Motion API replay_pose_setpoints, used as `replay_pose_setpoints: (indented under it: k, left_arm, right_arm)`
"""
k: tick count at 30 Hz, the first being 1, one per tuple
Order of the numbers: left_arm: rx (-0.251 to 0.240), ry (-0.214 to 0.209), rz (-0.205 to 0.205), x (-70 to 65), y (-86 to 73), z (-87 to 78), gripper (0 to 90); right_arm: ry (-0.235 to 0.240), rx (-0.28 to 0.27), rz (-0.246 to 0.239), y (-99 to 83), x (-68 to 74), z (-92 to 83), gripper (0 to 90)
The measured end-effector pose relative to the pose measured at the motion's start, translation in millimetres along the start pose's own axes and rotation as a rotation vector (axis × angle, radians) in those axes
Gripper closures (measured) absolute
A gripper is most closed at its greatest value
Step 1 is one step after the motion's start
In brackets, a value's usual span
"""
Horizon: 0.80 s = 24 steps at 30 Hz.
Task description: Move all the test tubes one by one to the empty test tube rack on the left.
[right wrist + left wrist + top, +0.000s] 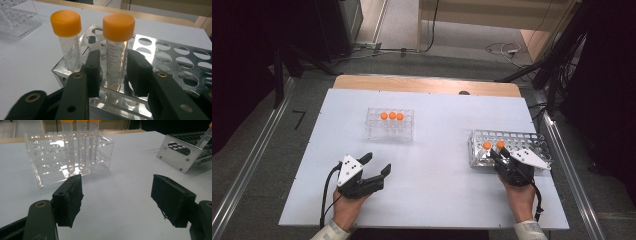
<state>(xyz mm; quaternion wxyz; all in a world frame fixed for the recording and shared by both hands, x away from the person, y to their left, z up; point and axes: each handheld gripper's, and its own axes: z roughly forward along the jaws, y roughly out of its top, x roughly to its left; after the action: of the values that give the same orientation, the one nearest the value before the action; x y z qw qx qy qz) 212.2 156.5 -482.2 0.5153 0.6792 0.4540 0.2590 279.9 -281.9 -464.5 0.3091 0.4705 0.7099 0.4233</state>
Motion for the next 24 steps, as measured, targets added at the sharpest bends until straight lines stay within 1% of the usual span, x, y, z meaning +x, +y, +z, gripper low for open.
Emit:
replay_pose_setpoints:
  k: [3,8,11,12,14,15,20,21,24]
  left_arm:
    - [-0.007,-0.005,-0.004,-0.8,-0.6,0.1,26.3]
    - [0.001,-0.006,-0.003,-1.1,-0.2,0.3,26.4]
    - [0.001,-0.002,-0.002,-1.0,-0.2,0.2,26.3]
    - [-0.001,-0.002,-0.003,-0.9,-0.1,0.1,26.3]
    - [-0.004,0.000,-0.001,-0.6,0.1,-0.2,26.3]
    - [-0.005,0.002,-0.001,-0.4,0.1,-0.2,26.3]
    - [-0.006,0.004,0.000,-0.7,0.2,0.5,26.0]
    - [-0.007,0.003,0.003,-1.0,0.4,0.6,25.9]
    - [-0.010,0.003,0.004,-1.9,0.8,0.9,25.9]
  right_arm:
    - [-0.005,-0.018,0.002,0.6,-0.5,-1.9,70.7]
    - [-0.004,-0.049,0.007,5.2,-2.0,-7.8,71.3]
    - [0.000,-0.081,0.015,11.7,-3.2,-14.8,71.3]
    - [0.001,-0.091,0.017,14.1,-3.1,-17.9,71.3]
    - [-0.001,-0.111,0.000,19.0,-2.9,-24.5,71.3]
    - [-0.003,-0.126,-0.001,21.3,-2.9,-28.4,71.4]
    - [0.005,-0.183,0.015,30.6,-5.4,-50.3,71.5]
    - [0.011,-0.189,0.014,31.0,-5.3,-54.3,71.5]
    - [0.035,-0.177,0.008,27.9,-2.1,-63.5,71.5]
